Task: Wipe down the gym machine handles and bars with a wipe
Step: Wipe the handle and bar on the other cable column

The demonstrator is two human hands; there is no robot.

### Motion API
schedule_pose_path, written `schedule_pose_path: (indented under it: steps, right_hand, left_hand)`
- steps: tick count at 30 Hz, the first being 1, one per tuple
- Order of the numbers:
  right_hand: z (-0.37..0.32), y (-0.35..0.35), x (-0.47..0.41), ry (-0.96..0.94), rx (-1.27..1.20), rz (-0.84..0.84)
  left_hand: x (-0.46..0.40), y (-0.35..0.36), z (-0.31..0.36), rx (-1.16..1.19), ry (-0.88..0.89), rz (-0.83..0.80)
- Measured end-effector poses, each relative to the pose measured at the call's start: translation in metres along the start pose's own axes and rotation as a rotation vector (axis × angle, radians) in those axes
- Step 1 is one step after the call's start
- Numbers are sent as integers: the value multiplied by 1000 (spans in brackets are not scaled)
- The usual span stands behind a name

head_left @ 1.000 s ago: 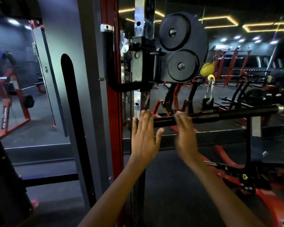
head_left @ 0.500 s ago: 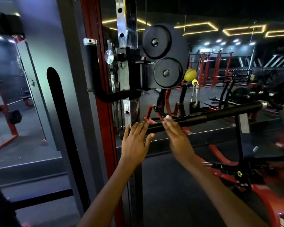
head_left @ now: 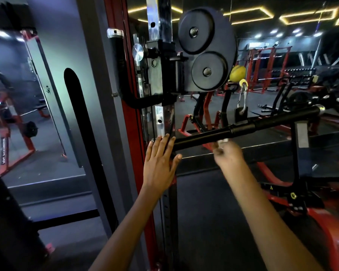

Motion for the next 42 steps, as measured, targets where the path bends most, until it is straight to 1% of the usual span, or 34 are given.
schedule_pose_path:
  steps: [3, 5, 7, 9, 10, 11, 12, 15, 17, 18, 20, 21, 22, 24, 26, 28, 30, 33, 35, 36, 38, 40, 42]
  right_hand:
    - [34, 15, 23, 100, 51, -16]
    - [25, 15, 29, 118, 29, -57]
    - [4, 2, 17, 123, -59, -52]
    - [-14, -11, 8, 56, -37, 5]
    - [-10, -13, 5, 66, -103, 29]
    - [-8, -15, 4, 42, -92, 46]
    - [3, -8, 8, 48, -100, 28]
    - [38, 12, 32, 152, -27, -32]
    - [37, 10, 37, 207, -5, -58]
    - [23, 5, 36, 175, -10, -43]
    - [-3, -11, 26, 46, -84, 59]
    - [-9, -16, 25, -5, -119, 99]
    - [-4, -15, 33, -18, -131, 120]
    - [30, 4, 48, 46, -87, 53]
    - [72, 27, 70, 171, -53, -60]
    - [88, 33, 81, 254, -56, -90]
    - [68, 22, 72, 205, -97, -61]
    - [26, 1, 60, 1, -276, 33]
    - [31, 1, 70, -30, -333, 72]
    - [47, 5, 76, -4, -319, 89]
    - [92, 20, 94, 86, -162, 76]
    - [138, 39, 104, 206, -17, -48]
    - [155, 50, 109, 321, 35, -149]
  left_hand:
    - [6, -2, 1, -32, 6, 0]
    - [11, -4, -1, -51, 19, 13]
    - [14, -5, -4, -49, 22, 19]
    - [19, -6, -6, -22, 19, 18]
    - [21, -5, -7, -6, 13, 17]
    - [23, -3, -7, 6, 6, 15]
    - [26, -2, -8, 9, -2, 15]
    - [31, -1, -17, -6, -47, 47]
    - [35, -6, -30, 8, -105, 73]
    - [36, -10, -36, 34, -130, 85]
    - [38, -18, -43, 111, -174, 113]
    - [38, -21, -44, 144, -188, 124]
    - [38, -24, -43, 166, -198, 131]
    - [38, -25, -42, 211, -216, 130]
    - [41, -25, -45, 249, -229, 129]
    - [47, -25, -52, 255, -230, 123]
    - [53, -24, -58, 264, -222, 96]
    - [57, -20, -63, 275, -212, 51]
    - [59, -22, -61, 266, -213, 63]
    - [61, -22, -59, 270, -220, 69]
    - [65, -22, -55, 309, -245, 85]
    - [69, -24, -54, 333, -259, 108]
    - [70, -27, -56, 314, -248, 109]
Point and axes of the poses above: each hand's wrist, its own x-axis away from the middle knuckle, its own y-axis out of the palm, z = x × y, the point moved 10 cm from there along -x, towards the middle knuckle, and after that the axes turned 5 degrees about -x, right-handed, at the moved point
